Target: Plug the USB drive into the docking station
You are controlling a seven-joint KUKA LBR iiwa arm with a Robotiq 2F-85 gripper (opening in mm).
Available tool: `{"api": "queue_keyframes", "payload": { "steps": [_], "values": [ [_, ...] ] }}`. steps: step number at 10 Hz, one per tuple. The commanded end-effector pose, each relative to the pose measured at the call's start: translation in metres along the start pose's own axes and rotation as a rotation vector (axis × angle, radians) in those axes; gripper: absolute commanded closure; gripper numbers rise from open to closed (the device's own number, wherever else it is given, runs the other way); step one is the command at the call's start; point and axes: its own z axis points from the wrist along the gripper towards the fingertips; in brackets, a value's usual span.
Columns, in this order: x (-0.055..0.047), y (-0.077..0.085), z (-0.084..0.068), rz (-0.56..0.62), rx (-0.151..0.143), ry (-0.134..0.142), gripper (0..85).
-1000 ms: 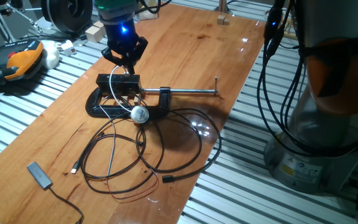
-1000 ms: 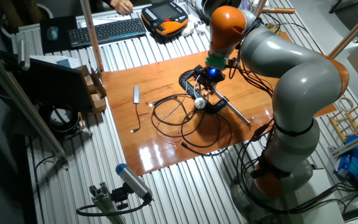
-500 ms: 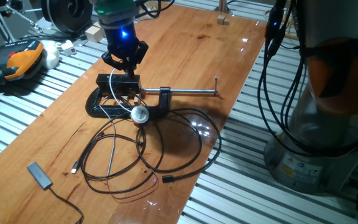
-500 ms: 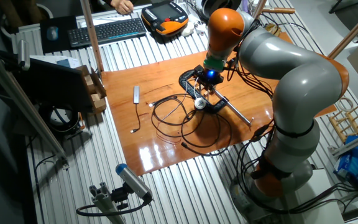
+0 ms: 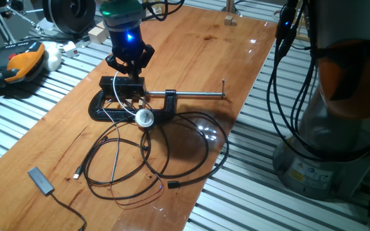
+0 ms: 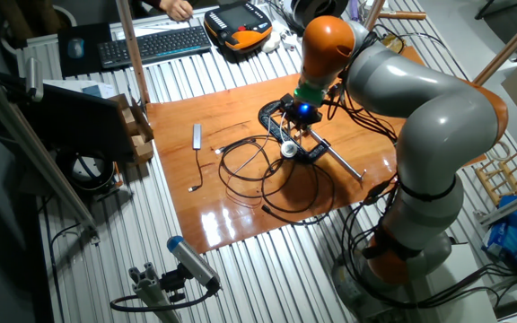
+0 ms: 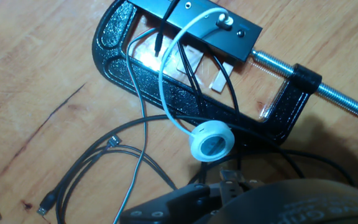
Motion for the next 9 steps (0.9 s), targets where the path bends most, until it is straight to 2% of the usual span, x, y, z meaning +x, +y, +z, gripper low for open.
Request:
{"api": "queue_keyframes", "payload": {
  "steps": [1,2,4,7,8,9],
  "values": [
    [0.0001,0.0001,0.0001,-0.036,0.008,0.003,85.0],
    [0.0001,0.0001,0.0001,-0.085,0.018,0.001,85.0],
    [0.0001,0.0001,0.0001,-0.147,-0.02,0.023,85.0],
    [0.0001,0.0001,0.0001,-0.107,-0.008,0.021,85.0],
    [0.0001,0.0001,0.0001,-0.058,-0.007,0.013,85.0],
    [0.0001,0.0001,0.0001,0.033,-0.006,-0.018,85.0]
  ]
}}
